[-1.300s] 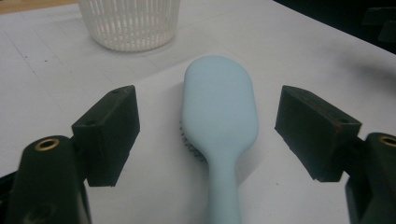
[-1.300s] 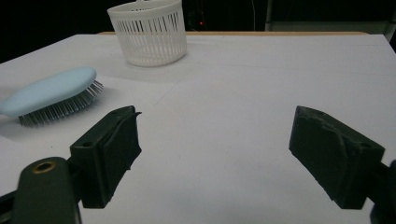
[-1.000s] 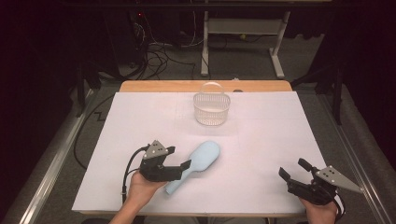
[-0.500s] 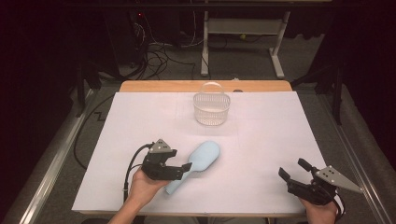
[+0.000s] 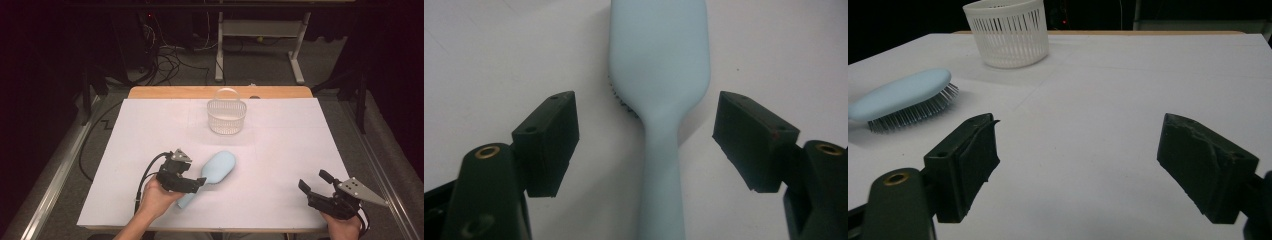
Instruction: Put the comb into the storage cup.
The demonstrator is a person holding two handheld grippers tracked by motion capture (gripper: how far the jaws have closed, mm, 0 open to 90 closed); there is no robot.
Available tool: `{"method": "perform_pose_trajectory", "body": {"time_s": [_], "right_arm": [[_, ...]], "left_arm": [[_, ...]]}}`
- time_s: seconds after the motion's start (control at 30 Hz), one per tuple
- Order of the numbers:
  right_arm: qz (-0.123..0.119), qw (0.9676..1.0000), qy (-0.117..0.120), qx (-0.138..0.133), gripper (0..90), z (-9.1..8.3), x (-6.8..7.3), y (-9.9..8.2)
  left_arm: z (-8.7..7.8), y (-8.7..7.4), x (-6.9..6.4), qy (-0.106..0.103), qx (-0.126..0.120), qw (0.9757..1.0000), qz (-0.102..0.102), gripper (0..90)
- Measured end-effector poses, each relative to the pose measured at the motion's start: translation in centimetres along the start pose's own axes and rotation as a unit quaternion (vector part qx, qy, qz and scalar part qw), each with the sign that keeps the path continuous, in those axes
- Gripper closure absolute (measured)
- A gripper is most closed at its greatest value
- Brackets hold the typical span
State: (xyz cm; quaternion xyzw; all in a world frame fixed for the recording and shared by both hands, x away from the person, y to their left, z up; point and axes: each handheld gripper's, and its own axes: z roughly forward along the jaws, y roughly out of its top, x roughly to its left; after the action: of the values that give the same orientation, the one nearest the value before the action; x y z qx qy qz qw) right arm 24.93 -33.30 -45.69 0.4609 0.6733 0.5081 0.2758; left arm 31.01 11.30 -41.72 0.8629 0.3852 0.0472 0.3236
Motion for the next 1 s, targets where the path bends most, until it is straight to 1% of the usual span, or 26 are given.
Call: {"method": "perform_pose_trajectory", "body": {"time_s": [0.03,0.07,0.1,0.13,0.3,0.4,0.43,0.47,0.5,0.53,0.6,0.77,1.0], "right_arm": [[-0.001,1.0000,0.000,0.000,16.9,0.0,0.0,0.0],[-0.001,1.0000,0.000,0.000,16.9,0.0,0.0,0.0],[-0.001,1.0000,0.001,0.001,16.9,0.0,0.0,0.0],[-0.001,1.0000,0.001,0.001,16.9,0.0,0.0,0.0],[-0.001,1.0000,0.001,0.001,17.0,0.0,0.0,0.0],[-0.002,1.0000,0.000,0.001,17.0,0.0,0.0,0.0],[-0.002,1.0000,-0.001,0.001,17.0,0.0,0.0,0.0],[-0.002,1.0000,0.000,0.001,16.9,0.0,0.0,0.0],[-0.002,1.0000,0.000,0.001,17.0,0.0,0.0,0.0],[-0.001,1.0000,0.000,0.001,17.0,0.0,0.0,0.0],[-0.002,1.0000,-0.001,0.001,17.0,0.0,0.0,0.0],[-0.002,1.0000,0.000,0.001,17.0,0.0,0.0,0.0],[-0.002,1.0000,0.000,0.001,17.0,0.0,0.0,0.0]], "left_arm": [[0.3,0.1,0.0,0.001,0.010,1.0000,-0.001,25.6],[0.3,0.1,0.0,0.001,0.010,1.0000,-0.001,25.6],[0.5,0.2,-0.1,0.004,0.021,0.9998,0.000,25.6],[0.5,0.2,-0.1,0.004,0.021,0.9998,0.000,25.6],[1.0,0.2,-0.4,0.013,0.047,0.9988,0.010,25.7],[1.3,0.3,-0.4,0.018,0.051,0.9985,0.007,25.7],[1.5,0.3,-0.5,0.024,0.057,0.9981,0.011,25.7],[1.5,0.3,-0.5,0.024,0.057,0.9981,0.011,25.7],[1.7,0.3,-0.6,0.023,0.064,0.9976,0.012,25.7],[1.7,0.3,-0.6,0.023,0.064,0.9976,0.012,25.8],[2.0,0.4,-0.7,0.030,0.074,0.9967,0.014,25.8],[2.4,0.4,-0.9,0.029,0.082,0.9961,0.015,27.9],[3.1,0.5,-1.0,0.030,0.098,0.9946,0.015,31.6]]}}
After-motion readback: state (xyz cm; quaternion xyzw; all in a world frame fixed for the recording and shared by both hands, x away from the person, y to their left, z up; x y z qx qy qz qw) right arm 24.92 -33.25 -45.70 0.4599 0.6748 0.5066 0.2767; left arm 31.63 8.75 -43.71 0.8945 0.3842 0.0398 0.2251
